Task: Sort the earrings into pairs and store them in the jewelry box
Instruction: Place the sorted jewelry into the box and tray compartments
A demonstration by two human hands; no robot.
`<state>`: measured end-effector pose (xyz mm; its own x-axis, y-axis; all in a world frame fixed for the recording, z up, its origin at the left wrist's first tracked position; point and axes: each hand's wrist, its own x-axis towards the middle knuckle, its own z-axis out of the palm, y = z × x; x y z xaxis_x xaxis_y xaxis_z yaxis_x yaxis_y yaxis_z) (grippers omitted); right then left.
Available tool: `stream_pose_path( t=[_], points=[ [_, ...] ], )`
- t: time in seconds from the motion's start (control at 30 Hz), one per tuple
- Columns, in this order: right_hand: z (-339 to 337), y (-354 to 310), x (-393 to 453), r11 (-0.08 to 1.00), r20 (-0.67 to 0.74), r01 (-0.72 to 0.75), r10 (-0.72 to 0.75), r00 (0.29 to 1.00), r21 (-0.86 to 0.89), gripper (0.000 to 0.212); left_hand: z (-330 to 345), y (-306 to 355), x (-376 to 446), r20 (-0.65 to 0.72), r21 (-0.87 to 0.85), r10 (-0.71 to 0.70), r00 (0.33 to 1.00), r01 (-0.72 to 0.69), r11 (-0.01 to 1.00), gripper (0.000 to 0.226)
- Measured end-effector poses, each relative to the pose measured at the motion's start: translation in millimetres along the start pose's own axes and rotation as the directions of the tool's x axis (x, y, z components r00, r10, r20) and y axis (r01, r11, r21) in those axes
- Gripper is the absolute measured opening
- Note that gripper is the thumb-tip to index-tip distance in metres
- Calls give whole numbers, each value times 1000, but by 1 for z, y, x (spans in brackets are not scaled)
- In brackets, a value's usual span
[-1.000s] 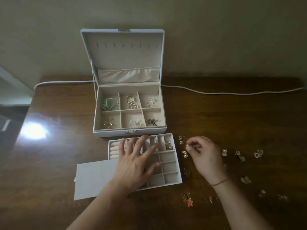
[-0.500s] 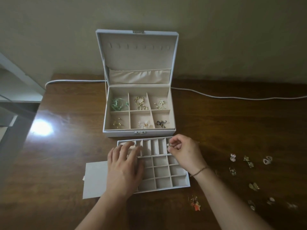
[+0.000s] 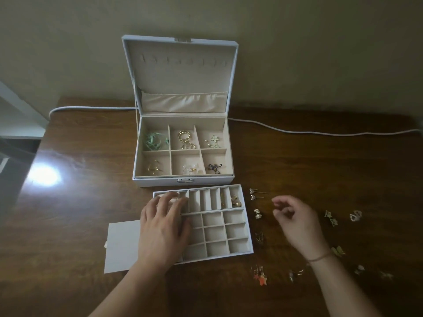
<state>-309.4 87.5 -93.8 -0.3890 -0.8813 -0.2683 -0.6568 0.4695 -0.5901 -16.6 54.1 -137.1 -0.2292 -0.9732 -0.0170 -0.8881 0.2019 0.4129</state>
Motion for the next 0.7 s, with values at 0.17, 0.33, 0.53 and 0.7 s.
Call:
stream_pose_path(
  t=[0.17, 0.33, 0.53, 0.7],
  points=[
    [13, -7, -8, 915, 181, 213, -158, 971, -341, 41, 0, 2, 1, 7, 20, -14, 1000, 14, 1000, 47],
    [31, -12, -4, 912, 60, 191, -182, 982, -364, 29, -2, 3, 1, 11, 39, -16, 1000, 15, 999, 48],
    [33, -4, -3, 943, 22, 145, -145, 989, -298, 18, -3, 4, 1, 1, 44, 1, 1000, -1, 999, 51],
    [31, -18, -4, 982, -77, 148, -157, 984, -119, 19, 0, 10, -3, 89, 222, 285, 954, -298, 928, 59]
  ],
)
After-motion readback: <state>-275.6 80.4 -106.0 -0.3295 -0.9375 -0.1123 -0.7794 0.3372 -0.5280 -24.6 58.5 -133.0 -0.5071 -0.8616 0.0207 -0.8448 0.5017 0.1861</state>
